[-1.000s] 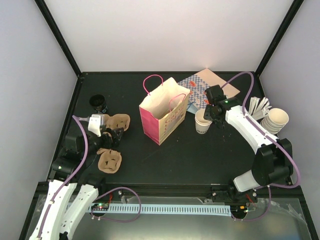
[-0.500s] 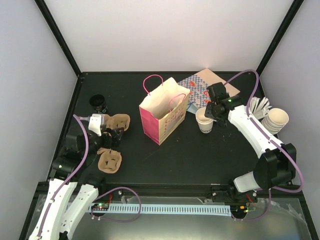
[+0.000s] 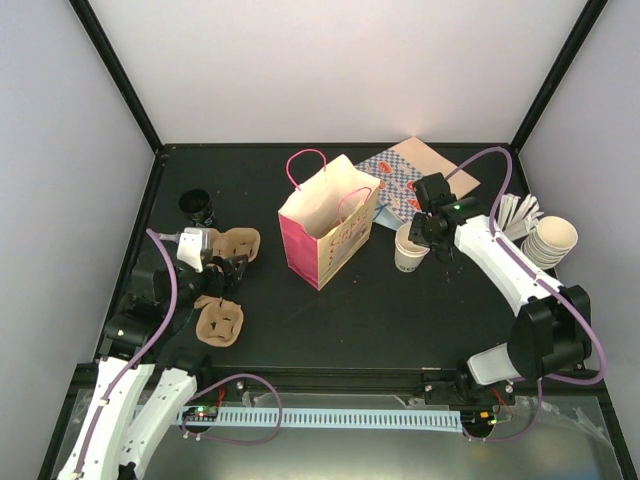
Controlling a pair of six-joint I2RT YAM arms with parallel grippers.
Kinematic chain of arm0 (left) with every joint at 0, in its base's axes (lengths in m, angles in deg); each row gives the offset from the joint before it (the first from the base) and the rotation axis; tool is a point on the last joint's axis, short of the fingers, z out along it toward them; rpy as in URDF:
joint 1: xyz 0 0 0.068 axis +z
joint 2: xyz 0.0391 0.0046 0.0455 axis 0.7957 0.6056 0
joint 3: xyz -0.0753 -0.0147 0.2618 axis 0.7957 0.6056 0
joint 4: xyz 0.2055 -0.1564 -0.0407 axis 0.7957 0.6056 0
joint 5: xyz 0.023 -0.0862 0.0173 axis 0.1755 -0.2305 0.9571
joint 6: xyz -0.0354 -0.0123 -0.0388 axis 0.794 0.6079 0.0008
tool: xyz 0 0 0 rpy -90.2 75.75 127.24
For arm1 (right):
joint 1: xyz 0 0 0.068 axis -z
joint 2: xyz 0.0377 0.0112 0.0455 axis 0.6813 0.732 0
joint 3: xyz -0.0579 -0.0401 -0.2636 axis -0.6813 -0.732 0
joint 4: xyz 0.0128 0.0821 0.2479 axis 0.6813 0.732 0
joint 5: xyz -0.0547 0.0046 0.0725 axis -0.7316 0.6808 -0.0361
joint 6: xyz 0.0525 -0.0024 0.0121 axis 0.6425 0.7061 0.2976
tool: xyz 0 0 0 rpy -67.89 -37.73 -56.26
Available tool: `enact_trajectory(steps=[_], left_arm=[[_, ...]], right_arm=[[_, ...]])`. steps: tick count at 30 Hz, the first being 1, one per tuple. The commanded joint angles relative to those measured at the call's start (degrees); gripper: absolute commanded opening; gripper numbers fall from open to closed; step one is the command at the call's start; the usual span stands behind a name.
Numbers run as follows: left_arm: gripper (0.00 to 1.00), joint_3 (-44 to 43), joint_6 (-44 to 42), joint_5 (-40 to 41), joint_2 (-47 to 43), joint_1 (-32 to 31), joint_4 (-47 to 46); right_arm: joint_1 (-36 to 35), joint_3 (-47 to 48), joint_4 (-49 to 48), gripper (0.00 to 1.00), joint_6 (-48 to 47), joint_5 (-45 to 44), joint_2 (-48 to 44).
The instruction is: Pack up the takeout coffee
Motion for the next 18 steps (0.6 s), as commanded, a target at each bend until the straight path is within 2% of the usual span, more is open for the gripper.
enact_trajectory(steps=[1, 9, 18], left_arm=[[0.99, -2.34, -0.81, -0.76, 0.31, 0.25, -0.86], [0.99, -2.34, -0.8, -0.81, -0.01, 0.25, -0.64], [0.99, -2.44, -0.77, -0.72, 0.3, 0.25, -0.66]], right_arm=[[0.46, -0.1, -0.42, 0.22, 0.15, -2.03, -1.81], [0.45, 0.17, 0.3, 0.28, -1.53, -6.37, -1.84], [0.63, -0.64, -1.07, 0.29, -1.71, -4.7, -0.18]])
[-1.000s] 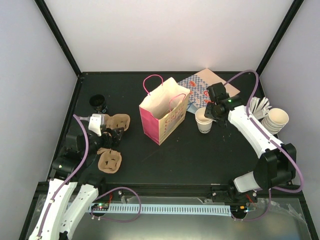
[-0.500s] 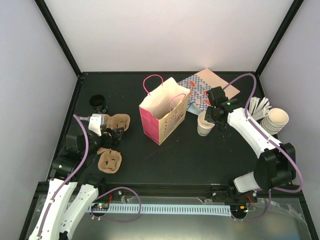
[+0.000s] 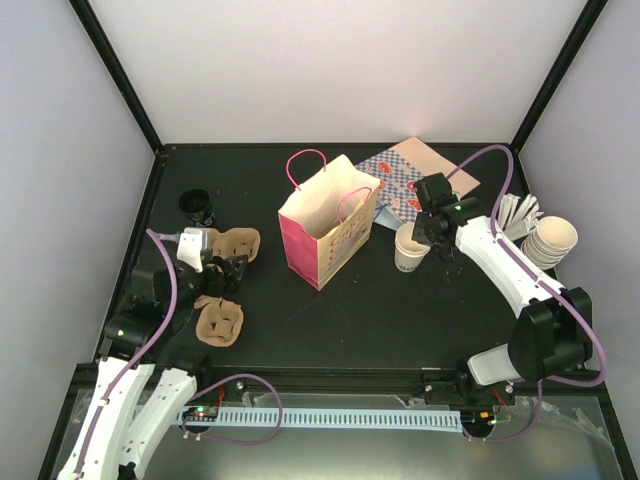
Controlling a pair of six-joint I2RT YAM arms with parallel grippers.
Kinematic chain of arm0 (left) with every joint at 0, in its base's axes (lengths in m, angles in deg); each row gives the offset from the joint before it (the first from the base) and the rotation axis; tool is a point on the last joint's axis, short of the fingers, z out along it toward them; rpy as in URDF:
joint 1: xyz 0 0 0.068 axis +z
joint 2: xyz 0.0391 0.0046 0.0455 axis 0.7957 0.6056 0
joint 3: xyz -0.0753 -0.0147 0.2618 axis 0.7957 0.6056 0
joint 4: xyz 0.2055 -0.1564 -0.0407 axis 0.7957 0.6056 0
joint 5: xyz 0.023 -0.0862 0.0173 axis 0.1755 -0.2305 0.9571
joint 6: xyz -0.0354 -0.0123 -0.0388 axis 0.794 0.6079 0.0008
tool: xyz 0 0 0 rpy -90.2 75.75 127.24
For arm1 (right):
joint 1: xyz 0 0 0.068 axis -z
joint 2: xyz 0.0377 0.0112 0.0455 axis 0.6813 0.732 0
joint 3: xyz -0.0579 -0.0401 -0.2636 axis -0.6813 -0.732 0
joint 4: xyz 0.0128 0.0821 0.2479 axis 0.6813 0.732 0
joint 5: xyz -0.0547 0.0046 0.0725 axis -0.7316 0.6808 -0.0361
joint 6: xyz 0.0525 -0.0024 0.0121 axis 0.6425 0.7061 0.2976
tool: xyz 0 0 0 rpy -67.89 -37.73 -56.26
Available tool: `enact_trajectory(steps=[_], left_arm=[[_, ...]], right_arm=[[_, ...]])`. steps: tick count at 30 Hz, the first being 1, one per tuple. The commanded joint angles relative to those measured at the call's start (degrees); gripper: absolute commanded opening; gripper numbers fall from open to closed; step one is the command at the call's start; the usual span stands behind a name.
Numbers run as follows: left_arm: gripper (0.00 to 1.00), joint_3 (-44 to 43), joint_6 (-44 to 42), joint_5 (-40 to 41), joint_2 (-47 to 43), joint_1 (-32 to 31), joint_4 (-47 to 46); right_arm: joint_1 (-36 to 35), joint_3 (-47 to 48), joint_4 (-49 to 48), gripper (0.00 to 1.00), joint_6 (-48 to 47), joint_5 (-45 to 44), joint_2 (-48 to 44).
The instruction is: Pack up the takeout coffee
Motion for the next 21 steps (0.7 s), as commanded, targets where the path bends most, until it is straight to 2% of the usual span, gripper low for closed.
enact_trajectory(steps=[1, 14, 18, 21], left_arm=[[0.99, -2.5, -0.76, -0.64, 0.25, 0.25, -0.74], [0.99, -2.21, -0.76, -1.04, 0.49, 0.25, -0.73], [0.99, -2.23, -0.67, -1.12, 0.67, 0.24, -0.9], [0.99, -2.27, -0.67, -1.21, 0.8, 0.25, -0.91]], right_arm=[[0.55, -0.55, -1.16, 0.29, -0.27, -0.41, 0.65], [0.65, -2.16, -2.7, 0.27, -0.16, 0.81, 1.62], [0.66, -2.07, -2.68, 0.22, -0.07, 1.02, 1.4], [0.65, -1.49, -2.24, 0.14, 0.02, 1.22, 0.94]])
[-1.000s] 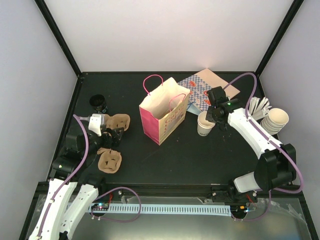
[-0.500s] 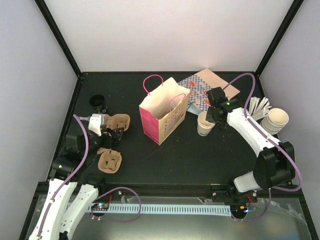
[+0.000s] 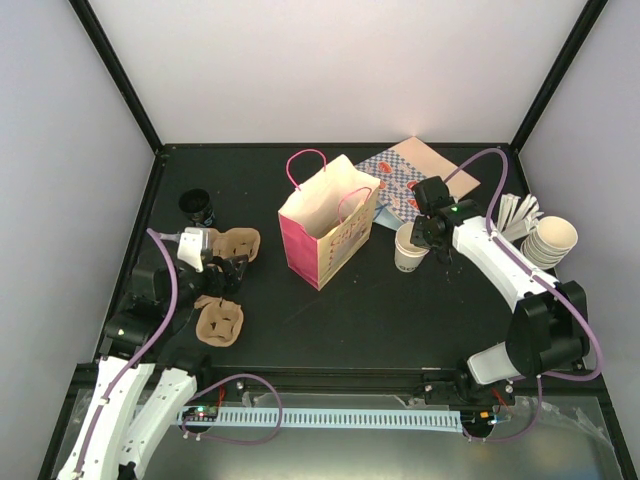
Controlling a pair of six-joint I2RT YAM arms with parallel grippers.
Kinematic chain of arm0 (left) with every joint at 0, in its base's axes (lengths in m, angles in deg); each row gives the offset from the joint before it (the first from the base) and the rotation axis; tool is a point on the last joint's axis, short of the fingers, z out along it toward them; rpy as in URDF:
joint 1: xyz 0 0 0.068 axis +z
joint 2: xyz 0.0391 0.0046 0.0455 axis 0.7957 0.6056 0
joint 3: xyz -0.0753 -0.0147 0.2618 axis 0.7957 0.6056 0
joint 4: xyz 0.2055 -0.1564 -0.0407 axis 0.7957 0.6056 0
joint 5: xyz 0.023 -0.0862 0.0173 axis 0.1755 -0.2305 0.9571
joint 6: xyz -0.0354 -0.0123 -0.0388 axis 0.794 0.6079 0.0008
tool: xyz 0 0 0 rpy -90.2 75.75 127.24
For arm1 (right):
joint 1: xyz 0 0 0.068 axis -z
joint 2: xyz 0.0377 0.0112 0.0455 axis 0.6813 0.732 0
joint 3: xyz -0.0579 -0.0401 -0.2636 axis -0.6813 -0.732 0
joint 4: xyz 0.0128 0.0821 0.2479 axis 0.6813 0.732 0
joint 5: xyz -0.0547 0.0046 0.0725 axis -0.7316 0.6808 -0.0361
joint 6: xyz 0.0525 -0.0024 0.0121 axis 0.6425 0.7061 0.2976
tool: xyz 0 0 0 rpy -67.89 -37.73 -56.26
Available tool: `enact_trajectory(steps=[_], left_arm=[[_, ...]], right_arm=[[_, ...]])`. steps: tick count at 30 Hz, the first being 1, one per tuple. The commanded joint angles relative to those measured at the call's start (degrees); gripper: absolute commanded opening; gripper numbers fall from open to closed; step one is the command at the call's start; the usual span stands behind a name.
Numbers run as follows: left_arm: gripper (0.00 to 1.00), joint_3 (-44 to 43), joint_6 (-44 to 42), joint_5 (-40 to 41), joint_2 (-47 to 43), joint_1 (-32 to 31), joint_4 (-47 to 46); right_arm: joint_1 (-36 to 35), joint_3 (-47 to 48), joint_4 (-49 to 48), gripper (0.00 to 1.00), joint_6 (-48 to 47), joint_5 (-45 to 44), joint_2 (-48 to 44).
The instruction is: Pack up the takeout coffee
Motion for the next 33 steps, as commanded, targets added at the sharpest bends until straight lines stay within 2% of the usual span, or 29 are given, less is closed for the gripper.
enact_trajectory(steps=[1, 6, 14, 18, 20, 24, 28, 31, 33], left_arm=[[0.99, -2.38, -0.7, -1.0, 0.75, 0.25, -0.98], [0.99, -2.67, -0.63, -1.16, 1.07, 0.25, -1.21], [0.99, -3.07, -0.59, -1.52, 1.48, 0.25, -1.41], [0.99, -3.23, -0.68, -1.53, 1.43, 0.25, -1.41], [0.99, -3.11, -0.72, -1.63, 1.43, 0.25, -1.65], [0.99, -3.4, -0.72, -1.93, 1.53, 0.25, -1.49], [0.99, -3.57, -1.36, -1.48, 1.28, 0.25, -0.96], [0.99, -3.98, -1.67, -1.17, 1.26, 0.25, -0.25], [0.99, -3.71, -1.51, -1.02, 0.99, 0.25, -0.37]], right_arm=[[0.38, 0.54, -0.42, 0.12, 0.02, 0.24, -0.78], [0.37, 2.0, 0.53, 0.01, -0.09, 1.25, -2.55], [0.39, 4.36, 3.17, 0.01, -0.09, 3.68, -4.38], [0.39, 2.09, -0.18, 0.01, 0.28, 8.25, -7.14], [0.39, 0.76, -0.23, 0.01, 0.74, 5.5, -6.97], [0.39, 5.06, 6.38, 0.01, 0.88, 1.85, -6.26], [0.38, 0.29, -0.13, 0.01, 0.69, 1.01, -10.96], [0.22, 7.17, 8.23, 0.01, 1.26, 3.66, -9.16], [0.21, 5.45, 4.63, 0.02, 0.44, 1.21, -11.13]])
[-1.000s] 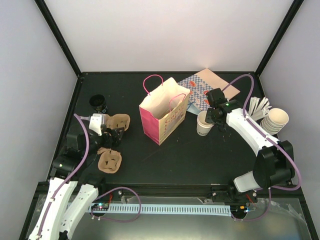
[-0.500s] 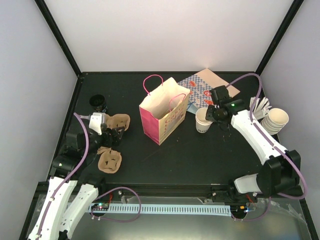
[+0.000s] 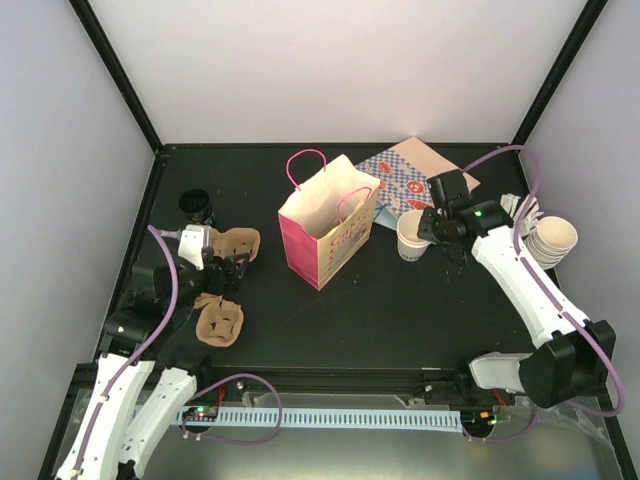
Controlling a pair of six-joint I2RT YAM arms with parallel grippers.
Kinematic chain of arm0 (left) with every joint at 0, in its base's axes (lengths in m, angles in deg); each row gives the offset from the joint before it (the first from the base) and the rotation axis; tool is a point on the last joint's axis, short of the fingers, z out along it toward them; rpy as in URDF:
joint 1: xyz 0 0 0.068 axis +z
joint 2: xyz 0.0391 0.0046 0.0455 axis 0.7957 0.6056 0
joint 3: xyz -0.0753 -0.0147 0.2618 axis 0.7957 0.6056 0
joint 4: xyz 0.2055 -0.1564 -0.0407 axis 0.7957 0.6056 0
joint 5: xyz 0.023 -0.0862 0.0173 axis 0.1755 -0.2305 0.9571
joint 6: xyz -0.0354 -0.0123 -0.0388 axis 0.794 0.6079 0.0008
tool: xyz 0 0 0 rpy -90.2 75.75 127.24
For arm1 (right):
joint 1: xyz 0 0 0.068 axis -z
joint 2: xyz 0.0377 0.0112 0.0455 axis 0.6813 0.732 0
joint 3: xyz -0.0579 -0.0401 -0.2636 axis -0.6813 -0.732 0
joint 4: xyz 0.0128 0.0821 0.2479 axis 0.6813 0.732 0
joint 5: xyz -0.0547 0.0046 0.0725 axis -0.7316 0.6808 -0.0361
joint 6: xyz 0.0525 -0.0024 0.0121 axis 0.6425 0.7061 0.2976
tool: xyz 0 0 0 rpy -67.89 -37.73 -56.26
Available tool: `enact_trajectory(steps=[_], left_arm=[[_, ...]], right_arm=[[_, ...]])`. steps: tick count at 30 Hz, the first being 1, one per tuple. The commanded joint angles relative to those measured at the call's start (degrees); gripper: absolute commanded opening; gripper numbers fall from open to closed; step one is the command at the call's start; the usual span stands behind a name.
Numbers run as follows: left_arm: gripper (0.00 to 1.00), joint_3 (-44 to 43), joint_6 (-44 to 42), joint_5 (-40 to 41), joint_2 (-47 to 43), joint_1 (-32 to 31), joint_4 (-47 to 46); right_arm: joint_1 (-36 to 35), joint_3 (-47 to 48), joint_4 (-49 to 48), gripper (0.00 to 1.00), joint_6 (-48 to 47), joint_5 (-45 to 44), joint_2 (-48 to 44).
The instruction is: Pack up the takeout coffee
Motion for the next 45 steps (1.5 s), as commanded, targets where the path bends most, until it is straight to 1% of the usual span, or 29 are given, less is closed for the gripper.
enact_trajectory(steps=[1, 2, 4, 5, 6, 8, 11, 12, 14, 15, 17, 18, 20, 21, 23, 24, 26, 27, 29, 30, 32, 33, 35, 36, 39, 40, 42, 43, 45], left_arm=[[0.99, -2.22, -0.59, -0.31, -0.4, 0.25, -0.69], [0.99, -1.62, -0.19, -0.62, -0.57, 0.25, -1.63], [0.99, -1.45, 0.42, -1.8, -0.12, 0.25, -2.23], [0.99, -1.9, 0.66, -2.07, 0.35, 0.25, -1.79], [0.99, -2.16, 0.78, -2.09, 0.64, 0.25, -1.49], [0.99, -1.61, 0.91, -1.97, 0.65, 0.25, -2.18], [0.99, -1.9, 1.34, -2.88, 0.9, 0.25, -2.54], [0.99, -2.25, 1.34, -2.84, 0.98, 0.25, -2.13], [0.99, -1.69, 1.26, -2.38, 0.73, 0.25, -2.68], [0.99, -1.32, 1.26, -2.39, 0.7, 0.25, -3.26], [0.99, -2.12, 1.49, -2.94, 1.1, 0.25, -2.57], [0.99, -2.61, 1.54, -3.07, 1.21, 0.25, -1.97], [0.99, -2.21, 1.56, -2.65, 0.89, 0.25, -2.0], [0.99, -1.54, 1.64, -2.58, 0.62, 0.25, -2.74], [0.99, -1.54, 2.15, -3.12, 0.54, 0.25, -2.69], [0.99, -1.82, 2.25, -3.38, 0.55, 0.25, -2.25], [0.99, -1.38, 2.35, -3.17, 0.24, 0.25, -2.41], [0.99, -0.9, 2.44, -3.14, 0.04, 0.25, -2.9], [0.99, -1.32, 2.51, -3.57, 0.36, 0.25, -2.59], [0.99, -1.78, 2.45, -3.65, 0.58, 0.25, -2.1], [0.99, -1.96, 2.4, -3.19, 0.59, 0.25, -2.39], [0.99, -1.46, 2.4, -3.19, 0.54, 0.25, -2.94], [0.99, -1.88, 2.63, -3.74, 0.83, 0.31, -2.88], [0.99, -2.37, 2.59, -3.84, 1.02, 0.26, -2.35], [0.99, -1.54, 2.66, -3.5, 0.76, 0.25, -3.11], [0.99, -1.27, 2.77, -3.65, 0.7, 0.25, -3.58], [0.99, -2.25, 2.91, -4.23, 1.15, 0.25, -2.67], [0.99, -2.6, 2.92, -4.18, 1.22, 0.25, -2.11], [0.99, -1.74, 2.92, -3.76, 0.99, 0.25, -2.81]], right_arm=[[0.27, -1.37, -3.79, 0.02, -0.13, -4.37, -3.15], [0.79, -2.21, -3.78, 0.01, -0.59, -4.55, -2.87], [0.85, 2.91, 2.86, 0.01, -0.8, -2.94, -0.38], [0.83, 4.54, 4.28, 0.01, -0.57, -2.92, 0.16], [0.83, 3.97, 3.05, 0.01, -0.7, -3.47, -0.18], [0.97, -0.47, -1.01, 0.01, -1.2, -5.29, -1.27], [0.69, 5.44, 6.07, 0.01, -0.47, -1.58, 0.65], [0.66, 5.12, 4.87, 0.01, -0.59, -1.56, -0.05], [0.77, -0.75, -1.54, 0.02, -1.52, -4.7, -2.25], [0.82, -1.43, -1.26, 0.01, -1.39, -5.07, -2.13], [0.76, 2.19, 4.24, 0.01, -0.74, -4.01, 0.1], [0.7, 2.42, 4.6, 0.01, -0.65, -4.46, 0.65], [0.8, -2.36, -0.12, 0.01, -1.35, -7.65, 1.12], [0.89, -1.67, 2.41, 0.01, -1.01, -7.71, 2.58], [0.55, 4.32, 9.87, 0.01, 0.42, -6.95, 6.54], [0.41, 5.17, 10.56, 0.01, 0.93, -8.01, 7.39], [0.38, 2.69, 8.06, 0.01, 0.69, -11.22, 7.58], [0.42, 3.18, 9.59, 0.01, 1.03, -11.41, 8.36], [0.05, 7.43, 14.45, 0.01, 1.9, -10.08, 9.53], [-0.18, 7.75, 13.86, 0.01, 1.73, -10.28, 8.84], [-0.17, 3.25, 7.53, 0.01, 0.31, -11.78, 5.75], [-0.08, 1.7, 6.69, 0.01, -0.01, -11.09, 4.92], [-0.28, 5.66, 11.45, 0.01, 0.02, -8.05, 5.59], [-0.29, 6.68, 11.76, 0.01, -0.06, -7.56, 5.39], [-0.19, -0.88, 3.09, 0.01, -1.93, -10.03, 1.38], [0.19, 0.88, 4.79, 0.01, -2.03, -8.24, 2.16], [0.08, 6.32, 11.32, 0.01, -1.36, -6.04, 4.02], [0.02, 5.94, 10.59, 0.01, -1.78, -6.08, 3.35], [0.19, -0.09, 3.25, 0.01, -3.12, -8.35, 0.83]])
